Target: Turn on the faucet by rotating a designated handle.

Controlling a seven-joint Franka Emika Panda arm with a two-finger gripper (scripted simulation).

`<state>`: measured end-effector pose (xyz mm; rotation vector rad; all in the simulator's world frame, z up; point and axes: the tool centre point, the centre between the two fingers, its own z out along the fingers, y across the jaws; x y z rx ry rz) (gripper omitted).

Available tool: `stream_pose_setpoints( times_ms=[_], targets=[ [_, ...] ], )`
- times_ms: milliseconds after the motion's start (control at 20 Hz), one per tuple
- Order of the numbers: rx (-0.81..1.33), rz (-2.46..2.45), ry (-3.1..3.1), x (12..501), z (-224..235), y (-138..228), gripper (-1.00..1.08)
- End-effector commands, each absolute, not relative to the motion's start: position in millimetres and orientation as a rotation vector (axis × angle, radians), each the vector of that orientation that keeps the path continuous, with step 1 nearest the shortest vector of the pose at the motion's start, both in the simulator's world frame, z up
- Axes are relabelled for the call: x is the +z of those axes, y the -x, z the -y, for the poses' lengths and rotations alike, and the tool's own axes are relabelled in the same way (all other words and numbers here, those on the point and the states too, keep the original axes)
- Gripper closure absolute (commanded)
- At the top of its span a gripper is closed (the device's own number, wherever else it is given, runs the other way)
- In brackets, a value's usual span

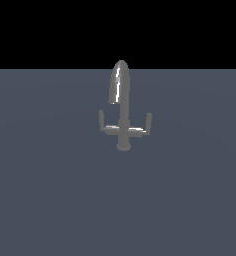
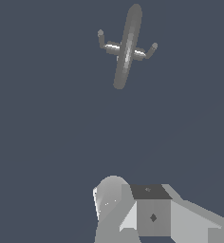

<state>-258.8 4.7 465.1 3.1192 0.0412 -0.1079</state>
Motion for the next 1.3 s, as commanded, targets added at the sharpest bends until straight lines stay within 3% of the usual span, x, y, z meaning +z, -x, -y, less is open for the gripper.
stream_pose_setpoints(
  times_ms=[0,1250],
  targets=[
    [-0.108,-0.041,-3.119,465,-5,259,1.08],
    [-0.171,-0.291,-3.018,465,-14,240,1.08]
  ],
)
